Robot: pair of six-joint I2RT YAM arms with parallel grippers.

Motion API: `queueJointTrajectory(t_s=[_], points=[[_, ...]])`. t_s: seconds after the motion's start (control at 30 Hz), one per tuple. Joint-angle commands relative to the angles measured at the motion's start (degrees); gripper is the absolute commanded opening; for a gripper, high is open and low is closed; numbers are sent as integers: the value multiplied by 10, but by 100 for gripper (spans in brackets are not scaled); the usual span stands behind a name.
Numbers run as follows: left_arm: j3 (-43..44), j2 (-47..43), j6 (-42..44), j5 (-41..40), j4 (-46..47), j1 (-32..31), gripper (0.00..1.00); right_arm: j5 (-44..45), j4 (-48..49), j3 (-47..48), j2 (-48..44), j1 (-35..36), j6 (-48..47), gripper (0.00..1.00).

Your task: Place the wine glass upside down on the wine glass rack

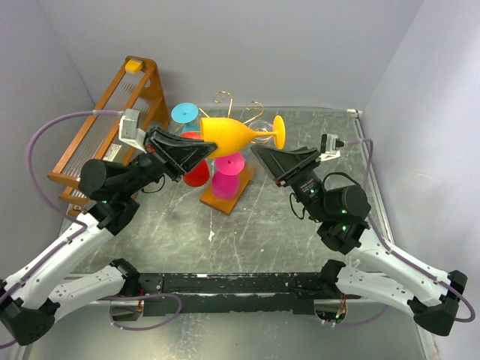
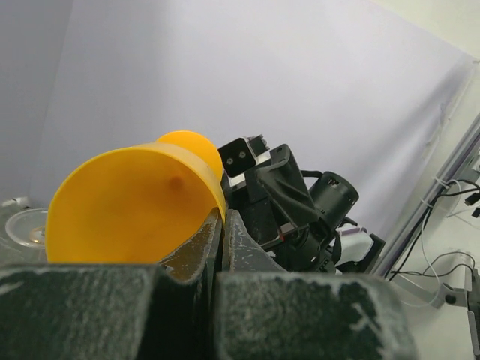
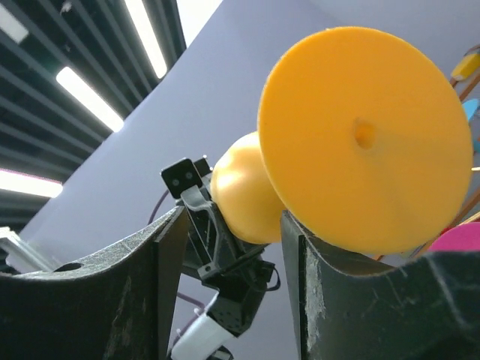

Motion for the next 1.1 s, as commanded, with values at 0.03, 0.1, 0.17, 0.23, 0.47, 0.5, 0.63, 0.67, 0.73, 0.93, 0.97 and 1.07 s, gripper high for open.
queueJointTrajectory(t_s=[0.03,0.1,0.17,0.23,0.47,0.5,0.63,0.67,0.73,0.93,0.97,1.07], points=[[0,36,-49,51,118,-2,7,101,-85,12,-25,-1,34,52],[-6,47,-62,55,142,-2,7,126,-109,21,-25,-1,40,53],[-5,58,-73,64,153,-3,7,141,-115,26,-20,-2,45,53],[-1,65,-77,70,153,-3,7,152,-123,30,-15,-2,56,53],[-2,59,-76,74,137,-7,7,169,-122,27,-1,-2,104,52],[-6,57,-76,73,136,-7,7,171,-116,23,-1,-1,109,51],[-10,49,-67,67,125,-8,7,170,-61,12,8,-2,134,49],[-10,47,-65,67,121,-8,7,171,-58,17,13,-2,140,49],[-8,44,-61,71,115,-8,7,174,-71,31,26,-2,151,48],[-20,40,-60,88,113,-9,7,198,-71,36,46,-2,184,46],[-23,38,-58,92,109,-9,7,200,-68,36,47,-2,184,45],[-26,35,-51,114,94,-9,7,208,-64,37,49,-1,180,45]])
